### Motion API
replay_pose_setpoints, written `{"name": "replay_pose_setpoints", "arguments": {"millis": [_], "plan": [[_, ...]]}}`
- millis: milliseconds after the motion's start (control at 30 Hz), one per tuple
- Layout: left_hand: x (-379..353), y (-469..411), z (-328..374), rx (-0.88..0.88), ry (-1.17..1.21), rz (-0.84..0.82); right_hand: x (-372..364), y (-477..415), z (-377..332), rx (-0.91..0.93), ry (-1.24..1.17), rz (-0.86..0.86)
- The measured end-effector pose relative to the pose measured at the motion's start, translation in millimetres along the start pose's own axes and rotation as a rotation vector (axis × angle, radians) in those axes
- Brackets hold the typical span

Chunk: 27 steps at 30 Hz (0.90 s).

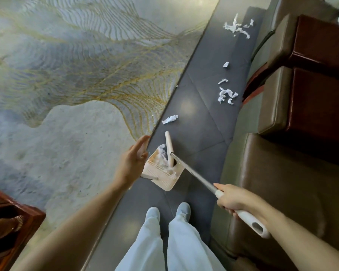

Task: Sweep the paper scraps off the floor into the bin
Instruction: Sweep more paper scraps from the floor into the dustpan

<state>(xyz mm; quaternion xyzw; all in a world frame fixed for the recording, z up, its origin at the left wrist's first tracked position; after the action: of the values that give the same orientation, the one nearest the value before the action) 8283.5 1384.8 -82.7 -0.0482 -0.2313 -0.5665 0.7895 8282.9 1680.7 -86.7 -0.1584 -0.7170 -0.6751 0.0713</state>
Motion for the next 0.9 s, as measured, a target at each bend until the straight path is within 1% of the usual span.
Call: {"name": "replay_pose_setpoints", "arguments": {"millis": [133, 267, 400, 567, 667, 733, 800, 900], "plan": [[13, 6, -5, 0.0, -0.021, 0.045, 7, 25, 2, 0.01, 0.037, 0.042], [23, 14, -6, -0.018, 0.021, 0.1, 40, 19, -6, 0.012, 0.046, 0.161], [30, 11, -5, 0.031, 0.04, 0.123, 86, -13, -39, 0.062, -0.014, 0.26], [36, -17, -6, 0.077, 0.037, 0.187, 129, -75, -87, 0.06, 0.134, 0.344], [36, -32, -8, 0.086, 0.042, 0.197, 133, -112, -105, 0.065, 0.2, 0.332], [36, -36, -9, 0.087, 0.054, 0.188, 126, -123, -112, 0.072, 0.21, 0.293], [38, -37, -10, 0.089, 0.055, 0.176, 118, -121, -114, 0.084, 0.274, 0.24], [43, -40, -9, 0.121, 0.063, 0.163, 97, -98, -108, 0.073, 0.429, 0.11]]}}
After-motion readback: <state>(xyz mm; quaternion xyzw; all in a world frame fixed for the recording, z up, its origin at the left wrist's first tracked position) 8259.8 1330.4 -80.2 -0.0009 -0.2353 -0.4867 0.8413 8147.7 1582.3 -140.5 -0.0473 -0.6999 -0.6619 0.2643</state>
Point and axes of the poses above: each hand's wrist, its own y-axis away from the middle knuckle, its own x-axis out of the back of the hand, z = x × y, the point moved 5 cm from there along -y, towards the middle knuckle, and after that the axes turned 12 degrees about y, right-handed, at the moved point
